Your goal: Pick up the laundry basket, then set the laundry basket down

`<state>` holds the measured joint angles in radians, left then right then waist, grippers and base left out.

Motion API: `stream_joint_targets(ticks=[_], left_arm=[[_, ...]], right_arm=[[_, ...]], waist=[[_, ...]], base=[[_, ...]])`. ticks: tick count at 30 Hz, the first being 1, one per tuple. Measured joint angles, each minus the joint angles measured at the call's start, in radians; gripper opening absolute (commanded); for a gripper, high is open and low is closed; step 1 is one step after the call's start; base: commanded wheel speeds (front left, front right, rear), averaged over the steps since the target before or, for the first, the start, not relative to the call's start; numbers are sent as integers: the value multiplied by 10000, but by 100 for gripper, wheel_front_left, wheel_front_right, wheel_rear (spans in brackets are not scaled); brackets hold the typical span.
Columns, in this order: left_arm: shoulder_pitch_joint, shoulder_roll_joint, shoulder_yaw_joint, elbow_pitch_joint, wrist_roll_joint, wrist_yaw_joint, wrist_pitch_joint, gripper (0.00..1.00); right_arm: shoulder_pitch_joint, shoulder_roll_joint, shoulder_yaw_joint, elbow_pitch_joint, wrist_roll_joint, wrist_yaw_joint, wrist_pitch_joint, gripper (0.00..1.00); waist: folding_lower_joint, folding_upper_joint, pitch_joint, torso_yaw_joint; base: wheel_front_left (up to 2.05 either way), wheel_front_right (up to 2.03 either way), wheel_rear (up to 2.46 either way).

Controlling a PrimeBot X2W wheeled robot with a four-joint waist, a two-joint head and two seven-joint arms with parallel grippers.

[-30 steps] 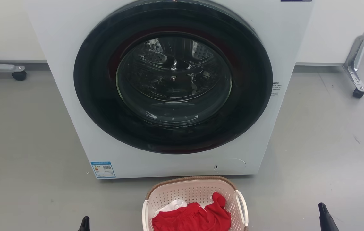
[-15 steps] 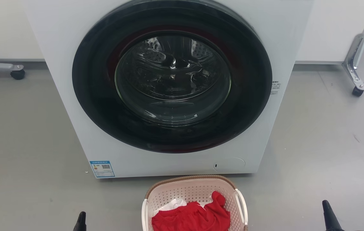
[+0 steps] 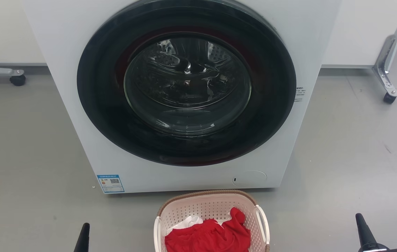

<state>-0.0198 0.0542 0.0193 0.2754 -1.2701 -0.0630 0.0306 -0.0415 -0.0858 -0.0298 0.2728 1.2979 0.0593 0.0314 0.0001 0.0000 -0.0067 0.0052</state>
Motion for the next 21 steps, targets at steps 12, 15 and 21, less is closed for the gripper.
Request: stream_joint_targets(ticks=[12, 15, 21], left_arm=[[-268, -56, 364, 113, -1672, -313, 410, 0], [-391, -75, 453, 127, -2073, -376, 543, 0], [-503, -88, 652, 176, -2897, -525, 740, 0]], right_arm=[[-222, 224, -518, 127, 1534, 301, 393, 0], [-318, 261, -658, 161, 1887, 391, 504, 0], [-374, 376, -918, 226, 2654, 550, 738, 0]], waist=[[0, 0, 43, -27], [-2, 0, 55, -34], [-2, 0, 76, -47]], base=[[0, 0, 0], [0, 0, 0], [0, 0, 0]])
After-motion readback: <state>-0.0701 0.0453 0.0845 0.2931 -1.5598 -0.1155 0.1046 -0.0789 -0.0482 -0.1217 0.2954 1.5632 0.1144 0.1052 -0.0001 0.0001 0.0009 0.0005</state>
